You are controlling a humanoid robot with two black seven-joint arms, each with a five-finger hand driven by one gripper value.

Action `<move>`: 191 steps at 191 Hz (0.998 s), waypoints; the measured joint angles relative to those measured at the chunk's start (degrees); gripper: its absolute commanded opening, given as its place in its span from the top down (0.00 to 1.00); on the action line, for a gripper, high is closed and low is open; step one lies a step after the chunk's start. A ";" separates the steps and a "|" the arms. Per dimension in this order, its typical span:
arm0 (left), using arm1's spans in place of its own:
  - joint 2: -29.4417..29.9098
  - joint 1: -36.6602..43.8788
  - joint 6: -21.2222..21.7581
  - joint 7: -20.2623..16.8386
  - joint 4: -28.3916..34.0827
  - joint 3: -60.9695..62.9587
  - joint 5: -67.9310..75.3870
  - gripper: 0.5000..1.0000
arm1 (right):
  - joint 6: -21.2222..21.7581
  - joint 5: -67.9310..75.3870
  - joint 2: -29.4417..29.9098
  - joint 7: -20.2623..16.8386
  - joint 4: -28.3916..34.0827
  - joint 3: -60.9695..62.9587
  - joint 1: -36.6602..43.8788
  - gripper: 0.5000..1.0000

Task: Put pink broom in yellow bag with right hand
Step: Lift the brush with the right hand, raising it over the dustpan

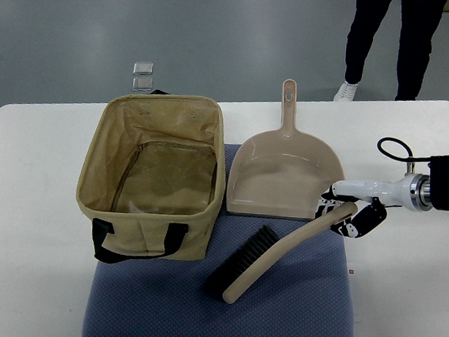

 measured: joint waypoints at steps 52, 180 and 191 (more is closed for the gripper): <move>0.00 0.01 0.02 0.00 0.00 0.03 0.00 0.00 | 2.15 0.19 -2.19 0.24 0.57 2.76 0.94 1.00; 0.00 0.01 0.00 0.00 -0.34 0.03 0.11 0.00 | 5.92 3.10 -7.44 0.59 1.46 11.73 0.87 1.00; 0.00 0.00 0.00 0.00 -0.35 0.03 0.11 0.00 | 5.98 3.22 -7.62 0.59 1.46 12.00 0.87 1.00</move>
